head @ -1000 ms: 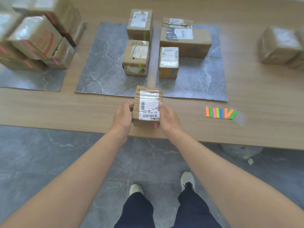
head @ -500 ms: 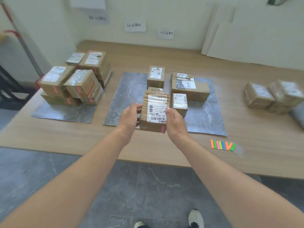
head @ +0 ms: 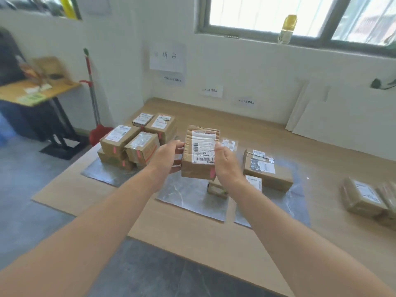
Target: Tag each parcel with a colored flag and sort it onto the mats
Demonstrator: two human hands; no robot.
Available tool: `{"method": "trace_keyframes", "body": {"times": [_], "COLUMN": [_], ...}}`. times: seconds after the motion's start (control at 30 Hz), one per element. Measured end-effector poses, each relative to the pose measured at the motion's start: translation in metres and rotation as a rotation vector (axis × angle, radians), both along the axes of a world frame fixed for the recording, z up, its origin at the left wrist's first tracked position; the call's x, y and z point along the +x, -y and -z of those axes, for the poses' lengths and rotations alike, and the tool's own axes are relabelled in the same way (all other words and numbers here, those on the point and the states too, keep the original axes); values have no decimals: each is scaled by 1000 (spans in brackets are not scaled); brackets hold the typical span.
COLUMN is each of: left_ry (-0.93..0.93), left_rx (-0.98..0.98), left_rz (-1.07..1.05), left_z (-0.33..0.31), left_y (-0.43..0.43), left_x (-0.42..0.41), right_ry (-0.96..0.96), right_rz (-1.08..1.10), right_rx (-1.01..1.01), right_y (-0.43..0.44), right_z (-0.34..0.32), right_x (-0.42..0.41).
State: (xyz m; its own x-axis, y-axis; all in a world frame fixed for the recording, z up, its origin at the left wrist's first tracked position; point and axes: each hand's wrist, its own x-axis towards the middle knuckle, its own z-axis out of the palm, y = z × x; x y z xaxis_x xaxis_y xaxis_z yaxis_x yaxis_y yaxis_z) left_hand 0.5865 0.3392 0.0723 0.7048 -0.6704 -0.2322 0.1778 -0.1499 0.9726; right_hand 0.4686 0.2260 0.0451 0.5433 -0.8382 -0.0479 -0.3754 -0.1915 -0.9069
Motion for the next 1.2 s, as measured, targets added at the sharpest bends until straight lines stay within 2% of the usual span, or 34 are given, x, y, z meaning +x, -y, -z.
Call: {"method": "trace_keyframes", "body": {"times": [0.23,0.4,0.73,0.9,1.2], "left_ry": [-34,-12,13,-3,-51], "left_rx": [-22,-28,22,28,84], "left_rz": [-100,-115,58,111,156], "left_z": [-9,-9,-13,-6,26], "left_y": [-20,-45,-82,-65,16], "left_x": [54,127,278,320,351], "right_ry": [40,83,99,81,87], "right_rz": [-106,-105,66,128,235], "right_rx": [-11,25,108,141,189], "right_y": [-1,-19,-82,-83,-23], "right_z": [-9,-2,18,12,44], "right_x": [66,141,290,317,346]}}
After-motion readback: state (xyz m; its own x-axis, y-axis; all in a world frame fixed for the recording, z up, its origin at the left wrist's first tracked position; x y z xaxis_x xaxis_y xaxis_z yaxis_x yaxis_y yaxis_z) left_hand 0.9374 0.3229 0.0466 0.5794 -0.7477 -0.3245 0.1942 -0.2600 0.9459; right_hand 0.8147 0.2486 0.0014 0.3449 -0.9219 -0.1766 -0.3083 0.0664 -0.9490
